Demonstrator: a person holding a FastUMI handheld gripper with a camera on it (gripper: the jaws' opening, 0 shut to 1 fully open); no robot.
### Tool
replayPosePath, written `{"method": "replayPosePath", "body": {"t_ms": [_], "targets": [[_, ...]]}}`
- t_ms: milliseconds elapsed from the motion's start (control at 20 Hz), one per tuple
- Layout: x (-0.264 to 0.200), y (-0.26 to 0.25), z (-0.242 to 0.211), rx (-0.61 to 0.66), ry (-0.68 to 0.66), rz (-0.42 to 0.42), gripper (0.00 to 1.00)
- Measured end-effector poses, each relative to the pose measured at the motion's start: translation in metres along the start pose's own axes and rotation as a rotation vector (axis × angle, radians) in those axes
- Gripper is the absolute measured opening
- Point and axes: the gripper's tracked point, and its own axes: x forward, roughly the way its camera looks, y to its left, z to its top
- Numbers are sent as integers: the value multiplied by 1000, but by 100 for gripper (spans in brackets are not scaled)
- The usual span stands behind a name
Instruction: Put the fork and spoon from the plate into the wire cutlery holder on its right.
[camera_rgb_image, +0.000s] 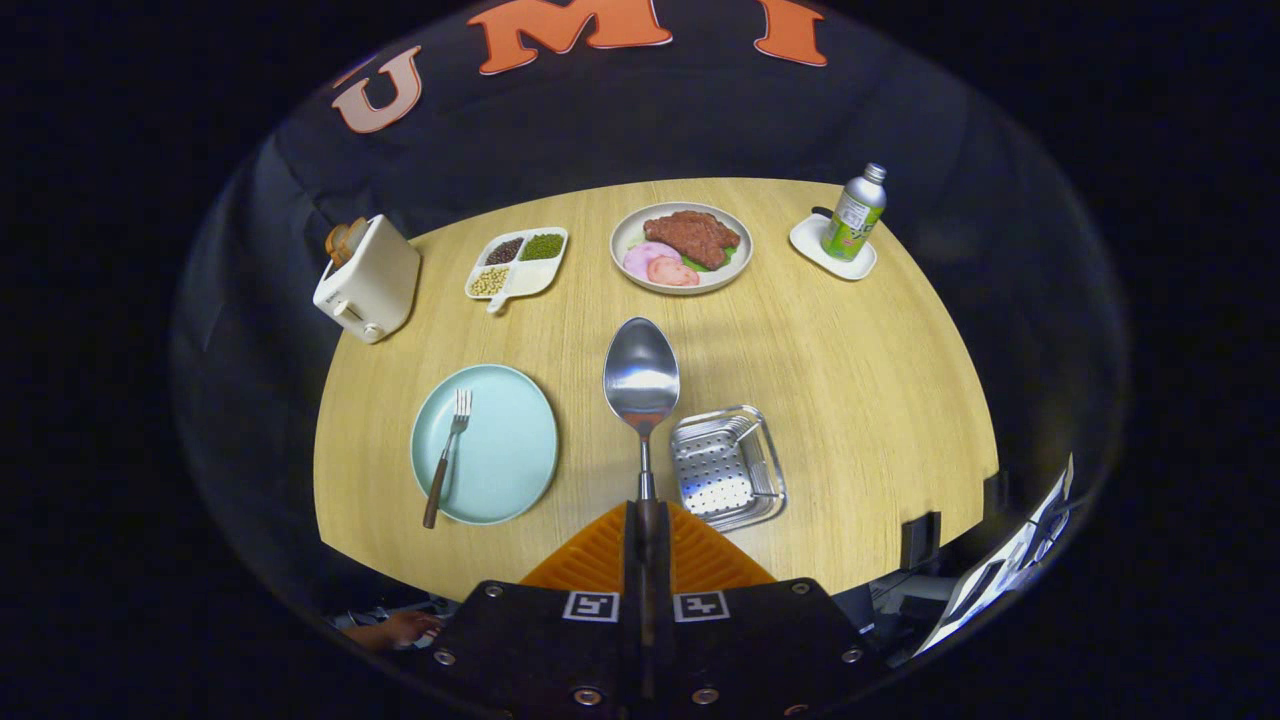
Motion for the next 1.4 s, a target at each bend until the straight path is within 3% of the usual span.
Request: {"method": "replayPosePath", "body": {"t_ms": [450,750,1050,1250,1400], "targets": [[18,-61,-46,-90,161,-74,6],[29,-62,-50,-79,242,-53,8],[20,-64,-17,-17,165,-41,16],[3,-46,8,18,45,8,17],[-13,-24,29,13,-74,44,25]]}}
